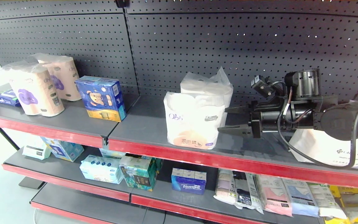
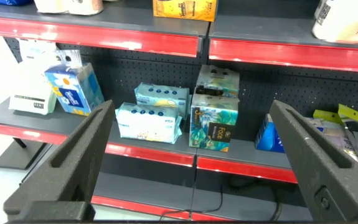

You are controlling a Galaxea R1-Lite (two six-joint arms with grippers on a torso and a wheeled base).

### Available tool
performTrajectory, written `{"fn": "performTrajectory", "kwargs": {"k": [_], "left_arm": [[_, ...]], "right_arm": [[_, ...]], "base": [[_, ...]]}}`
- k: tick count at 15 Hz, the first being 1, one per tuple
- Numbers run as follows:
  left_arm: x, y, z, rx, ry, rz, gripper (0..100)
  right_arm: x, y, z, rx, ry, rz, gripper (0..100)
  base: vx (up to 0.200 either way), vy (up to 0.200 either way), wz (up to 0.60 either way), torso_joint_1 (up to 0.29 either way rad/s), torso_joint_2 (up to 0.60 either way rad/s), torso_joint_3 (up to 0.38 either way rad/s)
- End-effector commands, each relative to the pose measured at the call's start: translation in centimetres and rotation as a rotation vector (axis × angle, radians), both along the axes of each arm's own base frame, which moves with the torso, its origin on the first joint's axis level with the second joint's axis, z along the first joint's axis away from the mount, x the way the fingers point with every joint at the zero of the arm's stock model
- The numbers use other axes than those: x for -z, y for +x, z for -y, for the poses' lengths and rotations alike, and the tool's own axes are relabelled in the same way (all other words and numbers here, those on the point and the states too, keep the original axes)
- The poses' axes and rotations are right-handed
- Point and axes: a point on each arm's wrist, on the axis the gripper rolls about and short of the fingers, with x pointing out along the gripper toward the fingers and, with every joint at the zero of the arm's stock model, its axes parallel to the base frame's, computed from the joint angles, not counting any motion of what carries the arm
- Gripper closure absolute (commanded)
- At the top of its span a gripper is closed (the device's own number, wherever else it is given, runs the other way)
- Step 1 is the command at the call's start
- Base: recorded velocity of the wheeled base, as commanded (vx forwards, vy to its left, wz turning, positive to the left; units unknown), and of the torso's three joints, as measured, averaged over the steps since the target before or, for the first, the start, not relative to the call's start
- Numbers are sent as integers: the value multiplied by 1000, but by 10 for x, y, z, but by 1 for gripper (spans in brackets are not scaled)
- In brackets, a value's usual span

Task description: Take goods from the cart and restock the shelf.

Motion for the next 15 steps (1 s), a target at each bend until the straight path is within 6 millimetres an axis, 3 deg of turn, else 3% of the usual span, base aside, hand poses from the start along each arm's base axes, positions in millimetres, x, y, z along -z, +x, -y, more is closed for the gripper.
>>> {"fn": "performTrajectory", "kwargs": {"k": [1,15], "left_arm": [[0,0,0,1,0,-1,0],[0,0,0,-1,0,-1,0]], "right_arm": [[1,0,-3,-9,-1,-3,0],[6,16,-21,1,-9,-8,0]], "base": [[0,0,0,0,0,0],[0,0,0,0,0,0]]}}
